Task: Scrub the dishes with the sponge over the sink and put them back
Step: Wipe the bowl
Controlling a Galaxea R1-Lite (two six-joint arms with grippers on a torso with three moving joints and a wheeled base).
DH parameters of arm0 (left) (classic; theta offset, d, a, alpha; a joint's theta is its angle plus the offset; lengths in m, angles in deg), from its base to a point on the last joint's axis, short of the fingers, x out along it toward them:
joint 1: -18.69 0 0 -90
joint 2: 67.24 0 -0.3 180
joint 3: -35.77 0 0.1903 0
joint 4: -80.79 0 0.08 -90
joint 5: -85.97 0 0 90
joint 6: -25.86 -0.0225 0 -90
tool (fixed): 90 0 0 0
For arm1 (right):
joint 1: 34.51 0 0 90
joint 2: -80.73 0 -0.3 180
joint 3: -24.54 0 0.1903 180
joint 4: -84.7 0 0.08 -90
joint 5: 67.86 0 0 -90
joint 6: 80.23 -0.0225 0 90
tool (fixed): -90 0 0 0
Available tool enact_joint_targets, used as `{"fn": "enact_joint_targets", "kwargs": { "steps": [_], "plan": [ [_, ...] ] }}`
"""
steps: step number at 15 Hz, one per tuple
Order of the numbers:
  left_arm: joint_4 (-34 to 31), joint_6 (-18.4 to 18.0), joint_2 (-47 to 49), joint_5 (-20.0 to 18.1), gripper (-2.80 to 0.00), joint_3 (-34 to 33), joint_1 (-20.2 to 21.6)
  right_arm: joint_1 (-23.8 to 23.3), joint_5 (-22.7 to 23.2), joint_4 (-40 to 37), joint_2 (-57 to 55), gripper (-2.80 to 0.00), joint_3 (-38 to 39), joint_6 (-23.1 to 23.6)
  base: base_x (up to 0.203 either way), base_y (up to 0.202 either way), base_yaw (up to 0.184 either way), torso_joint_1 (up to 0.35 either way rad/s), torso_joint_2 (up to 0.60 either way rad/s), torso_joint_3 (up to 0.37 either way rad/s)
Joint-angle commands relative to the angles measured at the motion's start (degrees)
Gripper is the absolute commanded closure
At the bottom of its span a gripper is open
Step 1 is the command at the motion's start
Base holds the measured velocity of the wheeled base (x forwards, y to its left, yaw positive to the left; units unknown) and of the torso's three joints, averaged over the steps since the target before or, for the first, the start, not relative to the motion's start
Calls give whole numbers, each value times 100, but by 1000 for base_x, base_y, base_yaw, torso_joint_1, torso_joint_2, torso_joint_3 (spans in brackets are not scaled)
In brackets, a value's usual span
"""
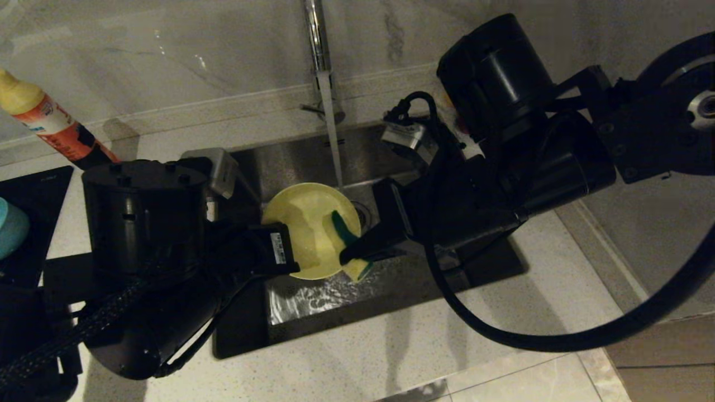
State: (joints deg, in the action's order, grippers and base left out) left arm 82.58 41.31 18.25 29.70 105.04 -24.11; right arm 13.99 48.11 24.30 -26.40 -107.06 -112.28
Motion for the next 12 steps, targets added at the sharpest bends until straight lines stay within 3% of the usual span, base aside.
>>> {"fn": "enact_joint_targets", "kwargs": {
  "steps": [1,12],
  "plan": [
    [15,19,2,20,0,6,0,19,14,3,-62,0,-4,-3,0,0,0,0,0,0],
    [24,38,-51,19,0,6,2,-28,5,174,-356,0,-83,6,0,0,0,0,0,0]
  ]
}}
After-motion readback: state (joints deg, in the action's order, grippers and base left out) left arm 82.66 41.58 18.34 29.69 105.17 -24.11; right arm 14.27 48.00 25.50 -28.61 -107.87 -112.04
